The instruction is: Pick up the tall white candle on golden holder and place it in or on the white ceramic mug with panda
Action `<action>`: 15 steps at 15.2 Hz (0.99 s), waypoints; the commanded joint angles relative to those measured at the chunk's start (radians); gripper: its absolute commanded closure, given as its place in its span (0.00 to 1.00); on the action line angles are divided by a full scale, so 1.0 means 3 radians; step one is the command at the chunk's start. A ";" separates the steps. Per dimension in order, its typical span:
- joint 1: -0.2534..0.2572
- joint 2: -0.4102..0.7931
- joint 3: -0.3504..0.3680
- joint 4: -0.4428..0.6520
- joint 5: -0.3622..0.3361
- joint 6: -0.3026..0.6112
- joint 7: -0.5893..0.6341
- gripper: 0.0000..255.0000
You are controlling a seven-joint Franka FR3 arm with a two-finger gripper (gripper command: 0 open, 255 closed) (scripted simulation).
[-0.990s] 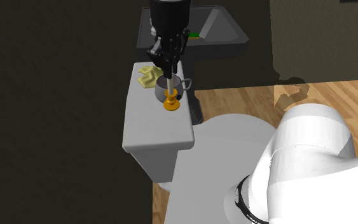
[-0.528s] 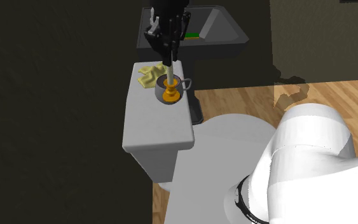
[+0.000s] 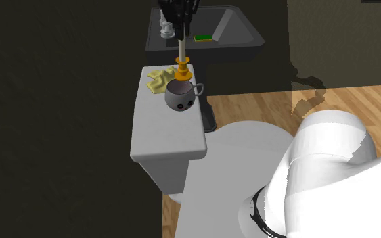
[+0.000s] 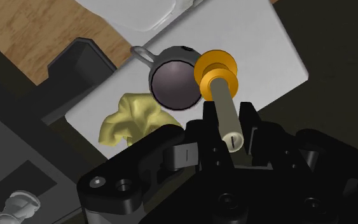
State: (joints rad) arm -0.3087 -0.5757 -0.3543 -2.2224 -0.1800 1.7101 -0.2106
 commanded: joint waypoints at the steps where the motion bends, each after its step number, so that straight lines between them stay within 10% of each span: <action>1: 0.0010 0.0194 -0.0112 0.0244 0.0008 -0.0039 -0.0135 1.00; 6: 0.0036 0.0724 -0.0419 0.0891 0.0108 -0.0141 -0.0507 1.00; 15: 0.0011 0.0682 -0.0450 0.0453 0.0071 0.0258 -0.0490 1.00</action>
State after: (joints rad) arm -0.3042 -0.3675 -0.4891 -2.0700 -0.1566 1.7740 -0.3590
